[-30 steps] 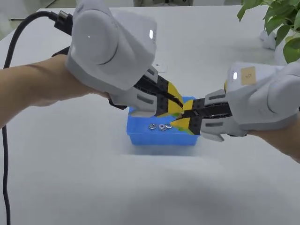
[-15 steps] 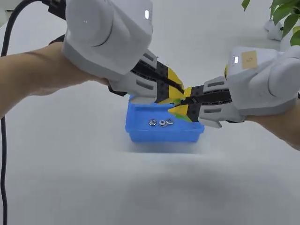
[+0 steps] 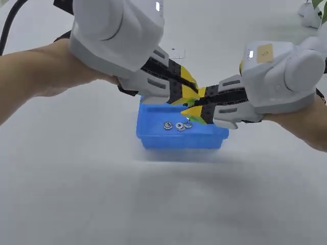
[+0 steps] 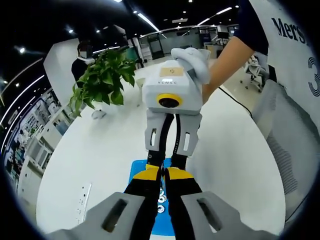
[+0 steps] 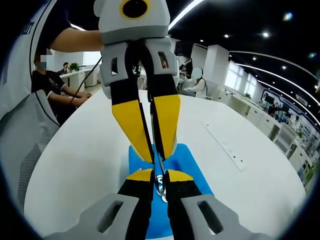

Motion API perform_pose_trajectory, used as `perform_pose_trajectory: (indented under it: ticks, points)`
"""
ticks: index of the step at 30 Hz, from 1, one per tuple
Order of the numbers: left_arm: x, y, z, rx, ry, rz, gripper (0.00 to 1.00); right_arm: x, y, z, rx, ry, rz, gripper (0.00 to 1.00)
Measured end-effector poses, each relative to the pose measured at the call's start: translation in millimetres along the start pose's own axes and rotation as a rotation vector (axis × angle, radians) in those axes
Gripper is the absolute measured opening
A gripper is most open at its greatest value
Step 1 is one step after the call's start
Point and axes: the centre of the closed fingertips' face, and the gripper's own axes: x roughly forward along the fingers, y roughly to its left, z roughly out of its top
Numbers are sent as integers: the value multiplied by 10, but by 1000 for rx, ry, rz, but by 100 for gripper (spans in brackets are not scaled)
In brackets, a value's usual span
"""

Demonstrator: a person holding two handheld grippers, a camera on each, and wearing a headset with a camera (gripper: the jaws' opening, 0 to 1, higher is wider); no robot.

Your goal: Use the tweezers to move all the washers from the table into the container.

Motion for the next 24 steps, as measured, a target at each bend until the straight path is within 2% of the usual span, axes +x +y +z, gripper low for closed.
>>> perform_pose_trajectory:
  ticks: [8,18,24]
  points:
    - [112,43,-172,-41,4,-8,7,109,-8,-136,22,10,20,10]
    - [172,-11,-220,-93,12,-19,7,195,2,-246,45,27,33,10]
    - [180,-57,-199,-92,17,-23,7,198,12,-260,51,33,36,10]
